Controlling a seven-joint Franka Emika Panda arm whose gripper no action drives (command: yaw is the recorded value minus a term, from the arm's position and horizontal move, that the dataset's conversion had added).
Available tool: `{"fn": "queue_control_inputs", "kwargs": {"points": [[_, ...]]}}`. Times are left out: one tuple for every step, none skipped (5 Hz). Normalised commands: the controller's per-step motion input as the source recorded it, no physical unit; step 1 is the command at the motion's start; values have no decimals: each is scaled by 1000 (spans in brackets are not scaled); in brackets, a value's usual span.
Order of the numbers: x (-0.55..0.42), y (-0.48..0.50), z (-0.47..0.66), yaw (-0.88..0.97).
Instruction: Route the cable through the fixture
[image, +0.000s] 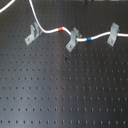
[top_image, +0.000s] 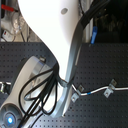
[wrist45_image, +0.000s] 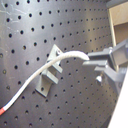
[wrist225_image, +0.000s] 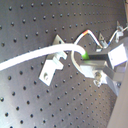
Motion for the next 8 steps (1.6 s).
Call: {"fn": "queue_control_inputs", "kwargs": {"points": [[-26,-15,-1,0],[0,0,19,0],[138,75,440,3],[172,110,479,0],[128,115,399,0],[135,142,403,0],[97,88,272,0],[6,-11,2,-6]]}}
